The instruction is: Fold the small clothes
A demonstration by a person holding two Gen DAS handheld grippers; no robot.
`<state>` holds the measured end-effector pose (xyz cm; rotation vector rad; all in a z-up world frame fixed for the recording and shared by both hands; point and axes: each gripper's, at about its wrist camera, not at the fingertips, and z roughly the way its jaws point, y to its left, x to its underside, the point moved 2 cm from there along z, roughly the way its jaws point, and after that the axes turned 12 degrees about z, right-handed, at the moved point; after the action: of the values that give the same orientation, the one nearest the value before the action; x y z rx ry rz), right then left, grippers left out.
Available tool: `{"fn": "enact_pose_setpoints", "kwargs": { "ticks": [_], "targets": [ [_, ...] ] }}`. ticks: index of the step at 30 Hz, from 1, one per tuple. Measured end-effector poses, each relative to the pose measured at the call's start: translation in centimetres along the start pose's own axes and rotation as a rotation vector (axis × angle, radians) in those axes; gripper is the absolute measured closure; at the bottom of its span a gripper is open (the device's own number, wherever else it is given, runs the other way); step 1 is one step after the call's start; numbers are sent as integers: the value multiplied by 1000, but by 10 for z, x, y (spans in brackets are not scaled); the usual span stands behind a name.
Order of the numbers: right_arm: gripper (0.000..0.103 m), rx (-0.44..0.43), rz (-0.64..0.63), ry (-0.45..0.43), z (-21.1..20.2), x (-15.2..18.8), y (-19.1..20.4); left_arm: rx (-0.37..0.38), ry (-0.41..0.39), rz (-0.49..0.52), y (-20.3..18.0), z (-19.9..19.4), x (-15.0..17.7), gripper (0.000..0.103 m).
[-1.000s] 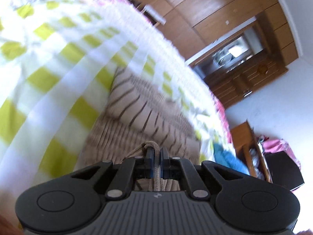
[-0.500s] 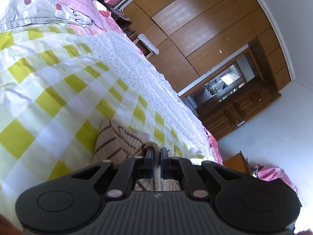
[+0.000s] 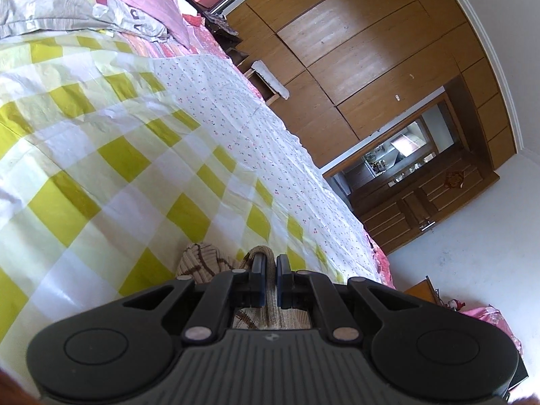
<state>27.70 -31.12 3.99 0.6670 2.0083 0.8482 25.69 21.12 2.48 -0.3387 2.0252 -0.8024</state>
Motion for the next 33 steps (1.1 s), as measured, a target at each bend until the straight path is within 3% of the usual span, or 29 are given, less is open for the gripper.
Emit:
{"fn": "enact_pose_setpoints", "kwargs": {
  "ticks": [12,18,22,23,27,33],
  "targets": [
    [99,147,32,29,72,1,-31,-67,51,-39,37,38,8,90],
    [99,205,-13,22,91,6,-31,-155,17,28,42,33,4,89],
    [97,240,-34,22,100,10,-29,-143,4,0,48,28,3,76],
    [93,244,-40,29,102,10,-28,-141,4,-4,48,27,3,75],
    [93,257,-48,28,99,9,-23,-134,7,11,43,21,4,70],
    [87,272,-128,-3,83,9,-4,-97,16,103,13,15,10,64]
  ]
}}
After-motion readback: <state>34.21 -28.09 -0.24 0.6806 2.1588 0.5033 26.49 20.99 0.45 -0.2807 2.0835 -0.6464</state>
